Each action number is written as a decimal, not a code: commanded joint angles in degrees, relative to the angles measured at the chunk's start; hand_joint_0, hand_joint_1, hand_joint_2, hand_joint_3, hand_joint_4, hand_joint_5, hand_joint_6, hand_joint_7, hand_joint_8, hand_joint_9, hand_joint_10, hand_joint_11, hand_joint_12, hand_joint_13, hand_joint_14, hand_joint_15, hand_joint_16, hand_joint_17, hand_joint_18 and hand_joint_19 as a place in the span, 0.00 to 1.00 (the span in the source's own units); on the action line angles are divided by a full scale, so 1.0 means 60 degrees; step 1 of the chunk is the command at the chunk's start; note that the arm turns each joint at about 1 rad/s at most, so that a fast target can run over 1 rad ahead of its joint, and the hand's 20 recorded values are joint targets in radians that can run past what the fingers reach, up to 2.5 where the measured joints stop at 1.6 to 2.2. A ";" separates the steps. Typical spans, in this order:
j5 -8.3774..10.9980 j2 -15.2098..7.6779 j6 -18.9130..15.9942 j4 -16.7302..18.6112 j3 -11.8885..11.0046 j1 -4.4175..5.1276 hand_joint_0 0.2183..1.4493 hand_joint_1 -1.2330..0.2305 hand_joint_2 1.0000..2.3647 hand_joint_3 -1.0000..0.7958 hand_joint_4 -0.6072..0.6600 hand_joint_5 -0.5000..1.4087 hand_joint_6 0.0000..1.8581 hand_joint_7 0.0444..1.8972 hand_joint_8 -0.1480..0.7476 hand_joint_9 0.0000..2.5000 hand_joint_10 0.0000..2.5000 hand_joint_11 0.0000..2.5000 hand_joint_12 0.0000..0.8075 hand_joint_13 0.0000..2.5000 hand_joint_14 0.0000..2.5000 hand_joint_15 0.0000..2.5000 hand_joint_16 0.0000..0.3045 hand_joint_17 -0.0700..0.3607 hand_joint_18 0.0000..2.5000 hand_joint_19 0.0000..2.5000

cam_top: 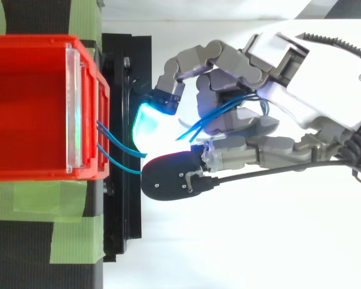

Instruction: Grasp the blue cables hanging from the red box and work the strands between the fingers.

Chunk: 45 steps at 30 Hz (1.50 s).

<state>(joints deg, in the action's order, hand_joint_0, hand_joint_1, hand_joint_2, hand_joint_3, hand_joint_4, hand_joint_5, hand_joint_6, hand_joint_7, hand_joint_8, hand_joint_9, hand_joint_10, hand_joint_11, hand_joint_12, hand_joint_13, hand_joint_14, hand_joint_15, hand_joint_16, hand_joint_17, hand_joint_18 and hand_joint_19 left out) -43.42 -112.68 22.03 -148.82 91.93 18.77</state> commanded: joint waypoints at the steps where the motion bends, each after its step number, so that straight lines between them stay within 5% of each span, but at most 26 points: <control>1: 0.0001 0.0000 -0.0010 -0.0011 0.0000 -0.0007 0.73 0.43 0.01 0.37 0.71 0.50 0.02 0.76 0.59 0.27 1.00 0.99 0.52 0.40 1.00 0.53 0.15 0.40 0.55 0.51; 2: 0.0001 0.0000 -0.0010 -0.0011 0.0000 0.0007 0.69 0.44 0.01 0.36 0.72 0.49 0.00 0.73 0.59 0.27 1.00 0.99 0.52 0.40 1.00 0.53 0.15 0.40 0.55 0.51; 4: 0.0001 0.0000 -0.0010 -0.0011 0.0000 -0.0007 0.52 0.52 0.01 0.19 0.78 0.46 0.01 0.63 0.59 0.27 1.00 0.99 0.52 0.40 1.00 0.53 0.15 0.40 0.55 0.51; 7: 0.0001 0.0000 -0.0010 -0.0011 0.0000 0.0007 0.49 0.50 0.01 0.12 0.68 0.44 0.00 0.73 0.59 0.27 1.00 0.99 0.52 0.40 1.00 0.53 0.15 0.40 0.55 0.51; 8: 0.0001 0.0000 -0.0010 -0.0011 0.0000 0.0007 0.49 0.48 0.01 0.13 0.68 0.40 0.10 0.71 0.59 0.27 1.00 0.99 0.52 0.40 1.00 0.53 0.15 0.40 0.55 0.51; 9: 0.0001 0.0000 -0.0010 -0.0011 0.0000 -0.0007 0.49 0.44 0.01 0.13 0.67 0.31 0.37 0.62 0.59 0.27 1.00 0.99 0.52 0.40 1.00 0.53 0.15 0.40 0.55 0.51; 14: 0.0001 0.0000 -0.0010 -0.0011 0.0000 0.0007 0.49 0.40 0.01 0.13 0.71 0.19 0.66 0.54 0.59 0.27 1.00 0.99 0.52 0.40 1.00 0.53 0.15 0.40 0.55 0.51; 19: 0.0001 0.0000 -0.0010 -0.0011 0.0000 0.0007 0.43 0.37 0.00 0.00 0.72 0.18 0.49 0.55 0.59 0.27 1.00 0.99 0.52 0.40 1.00 0.53 0.15 0.40 0.55 0.51; 26: 0.0001 0.0000 -0.0010 -0.0011 0.0000 0.0007 0.31 0.42 0.00 0.00 0.77 0.18 0.47 0.53 0.59 0.27 1.00 0.99 0.52 0.40 1.00 0.53 0.15 0.40 0.55 0.51; 29: 0.0001 0.0000 0.0004 -0.0011 0.0000 -0.0007 0.43 0.37 0.00 0.00 0.73 0.18 0.40 0.57 0.59 0.27 1.00 0.99 0.52 0.40 1.00 0.53 0.15 0.40 0.55 0.51; 31: 0.0001 0.0000 0.0004 -0.0011 0.0000 0.0007 0.55 0.35 0.01 0.21 0.71 0.19 0.37 0.57 0.59 0.27 1.00 0.99 0.52 0.40 1.00 0.53 0.15 0.40 0.55 0.51; 32: 0.0001 0.0000 0.0004 -0.0011 0.0000 0.0007 0.54 0.35 0.01 0.23 0.70 0.19 0.37 0.58 0.59 0.27 1.00 0.99 0.52 0.40 1.00 0.53 0.15 0.40 0.55 0.51; 35: 0.0001 0.0000 0.0019 -0.0026 0.0000 0.0007 0.47 0.35 0.00 0.07 0.70 0.19 0.30 0.60 0.59 0.27 1.00 0.99 0.52 0.40 1.00 0.53 0.15 0.40 0.55 0.51; 36: 0.0001 0.0000 0.0004 -0.0011 0.0000 -0.0007 0.44 0.35 0.00 0.00 0.71 0.19 0.31 0.59 0.59 0.27 1.00 0.99 0.52 0.40 1.00 0.53 0.15 0.40 0.55 0.51; 40: 0.0001 0.0000 0.0019 -0.0011 0.0000 0.0007 0.38 0.36 0.00 0.00 0.74 0.17 0.45 0.55 0.59 0.27 1.00 0.99 0.52 0.40 1.00 0.53 0.15 0.40 0.55 0.51; 45: 0.0001 0.0000 0.0004 -0.0026 0.0000 0.0007 0.34 0.37 0.00 0.00 0.75 0.17 0.51 0.52 0.59 0.27 1.00 0.99 0.52 0.40 1.00 0.53 0.15 0.40 0.55 0.51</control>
<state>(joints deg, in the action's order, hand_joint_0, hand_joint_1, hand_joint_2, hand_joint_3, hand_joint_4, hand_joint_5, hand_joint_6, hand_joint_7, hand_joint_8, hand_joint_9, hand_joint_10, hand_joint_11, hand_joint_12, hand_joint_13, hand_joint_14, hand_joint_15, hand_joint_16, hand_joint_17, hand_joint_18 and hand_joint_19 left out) -43.42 -112.69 22.09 -148.91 91.93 18.79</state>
